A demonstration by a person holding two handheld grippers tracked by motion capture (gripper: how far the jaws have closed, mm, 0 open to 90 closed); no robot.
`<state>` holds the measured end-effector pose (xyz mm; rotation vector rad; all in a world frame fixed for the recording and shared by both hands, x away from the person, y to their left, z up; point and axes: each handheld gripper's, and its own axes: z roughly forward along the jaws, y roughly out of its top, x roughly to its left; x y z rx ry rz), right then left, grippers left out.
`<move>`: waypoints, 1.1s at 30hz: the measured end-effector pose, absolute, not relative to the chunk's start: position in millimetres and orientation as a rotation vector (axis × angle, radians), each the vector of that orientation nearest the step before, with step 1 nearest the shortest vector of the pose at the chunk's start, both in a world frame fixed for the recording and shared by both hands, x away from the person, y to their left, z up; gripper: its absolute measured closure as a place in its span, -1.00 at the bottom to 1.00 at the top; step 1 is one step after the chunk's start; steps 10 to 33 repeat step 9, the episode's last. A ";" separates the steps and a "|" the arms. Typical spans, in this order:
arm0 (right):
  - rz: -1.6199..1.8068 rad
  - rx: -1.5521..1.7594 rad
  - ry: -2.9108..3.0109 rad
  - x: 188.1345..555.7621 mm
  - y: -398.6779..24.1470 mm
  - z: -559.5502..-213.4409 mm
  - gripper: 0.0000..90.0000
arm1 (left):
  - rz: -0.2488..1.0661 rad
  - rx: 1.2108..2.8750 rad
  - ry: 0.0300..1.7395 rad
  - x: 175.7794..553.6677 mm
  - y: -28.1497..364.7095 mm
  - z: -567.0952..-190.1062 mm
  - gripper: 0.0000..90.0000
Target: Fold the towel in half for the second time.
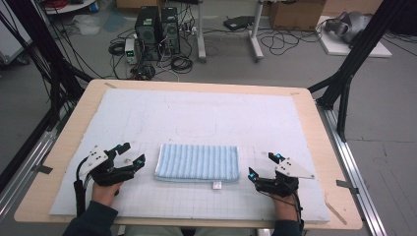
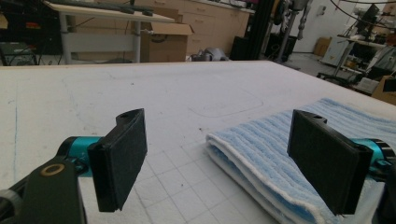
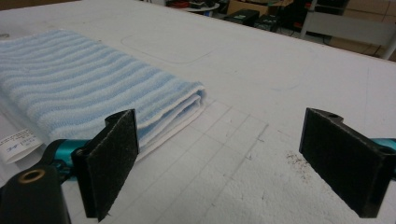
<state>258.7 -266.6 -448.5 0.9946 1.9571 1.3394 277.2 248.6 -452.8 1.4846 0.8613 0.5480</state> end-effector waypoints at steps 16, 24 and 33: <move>1.340 1.000 1.955 258.6 -267.1 -448.5 -0.75 | 0.552 1.494 0.864 277.7 248.0 -452.6 -0.54; 1.340 1.000 1.955 258.6 -267.1 -448.5 -0.75 | 0.552 1.494 0.864 277.7 248.0 -452.6 -0.54; 1.340 1.000 1.955 258.6 -267.1 -448.5 -0.75 | 0.552 1.494 0.864 277.7 248.0 -452.6 -0.54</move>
